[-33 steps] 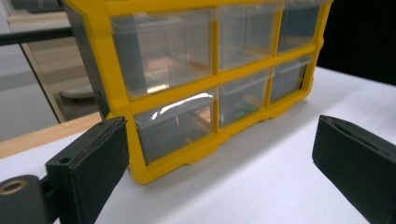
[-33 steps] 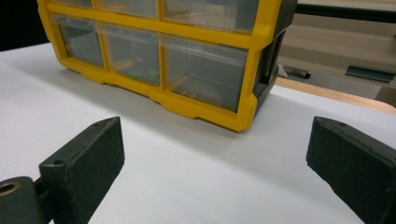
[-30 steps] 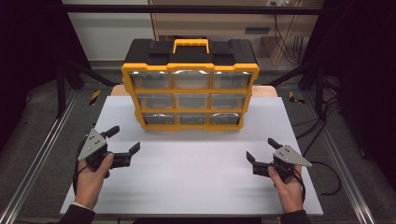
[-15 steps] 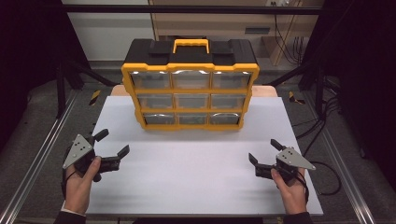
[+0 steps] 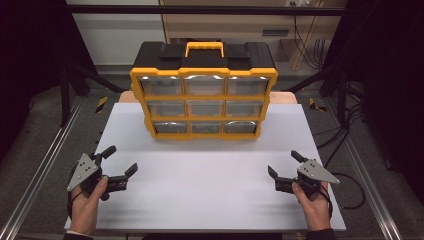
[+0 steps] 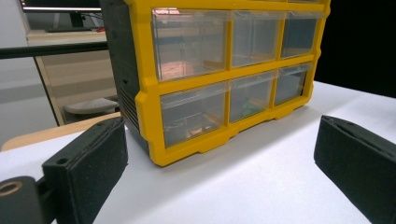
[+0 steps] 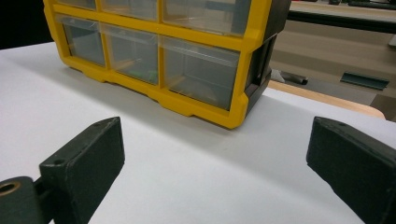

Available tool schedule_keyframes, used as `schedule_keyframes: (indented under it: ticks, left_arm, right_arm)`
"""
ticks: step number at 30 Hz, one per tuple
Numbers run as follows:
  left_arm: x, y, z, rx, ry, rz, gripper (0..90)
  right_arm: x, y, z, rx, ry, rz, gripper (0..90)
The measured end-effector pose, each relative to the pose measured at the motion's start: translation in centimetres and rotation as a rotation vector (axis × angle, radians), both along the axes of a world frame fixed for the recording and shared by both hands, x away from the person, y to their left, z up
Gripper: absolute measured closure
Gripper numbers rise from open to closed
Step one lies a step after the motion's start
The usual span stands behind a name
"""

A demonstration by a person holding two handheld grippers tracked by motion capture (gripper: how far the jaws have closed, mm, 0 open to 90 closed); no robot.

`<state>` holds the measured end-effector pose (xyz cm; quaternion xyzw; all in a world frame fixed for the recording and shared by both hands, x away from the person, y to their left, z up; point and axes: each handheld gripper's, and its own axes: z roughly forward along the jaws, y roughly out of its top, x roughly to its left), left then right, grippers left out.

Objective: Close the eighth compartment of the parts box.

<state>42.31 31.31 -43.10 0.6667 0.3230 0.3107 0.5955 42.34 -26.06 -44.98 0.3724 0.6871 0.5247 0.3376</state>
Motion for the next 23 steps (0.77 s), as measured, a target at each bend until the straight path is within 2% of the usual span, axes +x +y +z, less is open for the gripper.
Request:
schedule_keyframes:
  ticks: [2,8,13,18,19,22,23]
  left_arm:
    - [0.0,0.0,-0.3,-0.016,-0.002,0.004,2.2]
    - [0.0,-0.3,-1.2,-0.012,-0.009,-0.001,2.1]
    - [0.3,-0.4,-1.6,-0.016,-0.029,-0.019,2.1]
    - [0.9,-1.1,-2.0,-0.023,-0.024,-0.044,2.1]
    - [1.1,-1.8,-2.1,-0.012,-0.026,-0.066,2.2]
    - [1.0,-2.6,-2.1,0.031,-0.030,-0.086,2.1]
    - [1.0,-2.6,-2.1,0.031,-0.030,-0.086,2.1]
  right_arm:
    - [0.0,0.0,0.0,0.000,-0.003,0.003,4.5]
    - [0.0,0.0,-0.2,0.007,0.001,0.008,4.4]
    - [0.2,0.1,-0.6,0.017,-0.010,0.027,4.3]
    - [0.4,0.5,-0.9,0.030,-0.014,0.060,4.4]
    - [0.4,0.7,-1.0,0.029,-0.016,0.076,4.4]
    - [0.7,1.2,-1.3,0.039,-0.010,0.101,4.3]
    - [0.7,1.2,-1.3,0.036,-0.007,0.104,4.3]
